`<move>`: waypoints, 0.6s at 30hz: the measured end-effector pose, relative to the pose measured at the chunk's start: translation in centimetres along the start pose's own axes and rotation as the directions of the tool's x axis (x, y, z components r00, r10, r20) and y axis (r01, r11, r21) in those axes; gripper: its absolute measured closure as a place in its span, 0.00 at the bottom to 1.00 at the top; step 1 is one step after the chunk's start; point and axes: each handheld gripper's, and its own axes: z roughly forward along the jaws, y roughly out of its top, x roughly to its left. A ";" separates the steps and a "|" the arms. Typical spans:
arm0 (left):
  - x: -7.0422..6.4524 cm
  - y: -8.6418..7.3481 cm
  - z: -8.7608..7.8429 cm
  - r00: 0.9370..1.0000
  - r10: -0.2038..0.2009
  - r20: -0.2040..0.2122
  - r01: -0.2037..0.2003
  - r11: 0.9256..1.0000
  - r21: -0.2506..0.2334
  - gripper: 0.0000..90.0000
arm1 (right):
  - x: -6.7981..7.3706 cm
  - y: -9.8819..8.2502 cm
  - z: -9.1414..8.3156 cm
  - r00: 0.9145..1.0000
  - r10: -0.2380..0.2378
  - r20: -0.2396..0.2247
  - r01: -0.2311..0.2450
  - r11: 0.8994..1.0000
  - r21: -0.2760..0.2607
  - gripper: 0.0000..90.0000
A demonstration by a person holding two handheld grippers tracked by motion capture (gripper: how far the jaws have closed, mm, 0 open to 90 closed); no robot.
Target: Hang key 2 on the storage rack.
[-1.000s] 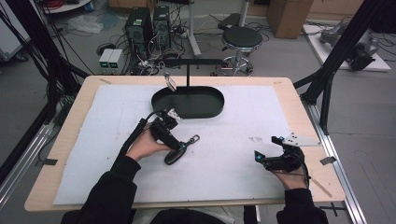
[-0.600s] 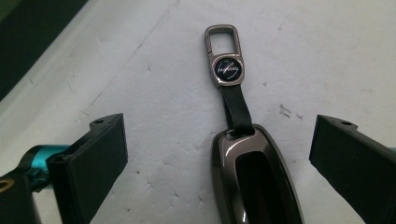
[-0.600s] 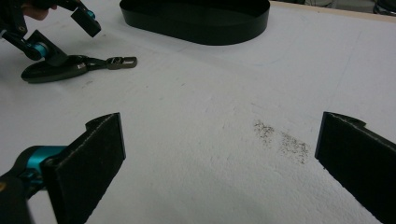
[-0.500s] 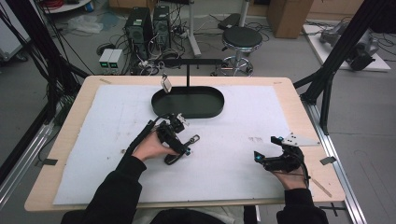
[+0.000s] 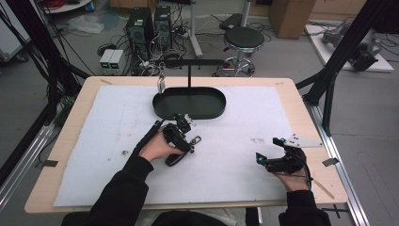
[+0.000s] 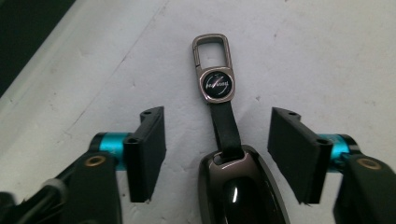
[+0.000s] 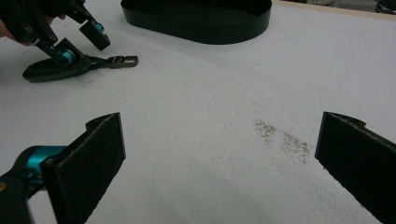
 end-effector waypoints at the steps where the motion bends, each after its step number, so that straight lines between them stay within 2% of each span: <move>1: -0.1 0.1 0.1 1.000 0.002 0.003 -0.002 1.000 0.005 0.48 | 0.0 0.0 0.0 1.000 0.001 0.000 -0.001 1.000 0.001 0.01; 6: -0.5 0.5 0.3 1.000 0.006 -0.023 -0.005 1.000 0.019 0.65 | 0.1 0.0 0.0 1.000 -0.002 0.002 0.002 1.000 0.003 0.01; 11: -1.0 0.7 0.7 0.998 0.008 -0.062 -0.005 0.999 0.042 0.66 | 0.1 0.0 0.0 1.000 -0.003 0.004 0.003 1.000 0.001 0.01; 14: -1.7 0.7 0.7 0.997 0.010 -0.078 -0.007 0.999 0.041 0.74 | 0.0 0.0 0.0 1.000 -0.005 0.005 0.005 1.000 0.000 0.01; 15: -1.8 0.7 0.7 0.997 0.007 -0.079 -0.004 0.999 0.039 0.76 | 0.0 0.0 0.0 1.000 -0.004 0.005 0.004 1.000 0.001 0.01; 16: -1.9 0.7 0.7 0.998 0.001 -0.064 0.002 0.999 0.037 0.84 | 0.0 0.0 0.0 1.000 -0.004 0.005 0.004 1.000 0.000 0.01; 18: -1.9 0.7 0.6 0.998 -0.006 -0.068 0.009 0.999 0.039 0.85 | 0.1 0.0 0.0 1.000 -0.006 0.003 0.006 1.000 -0.004 0.01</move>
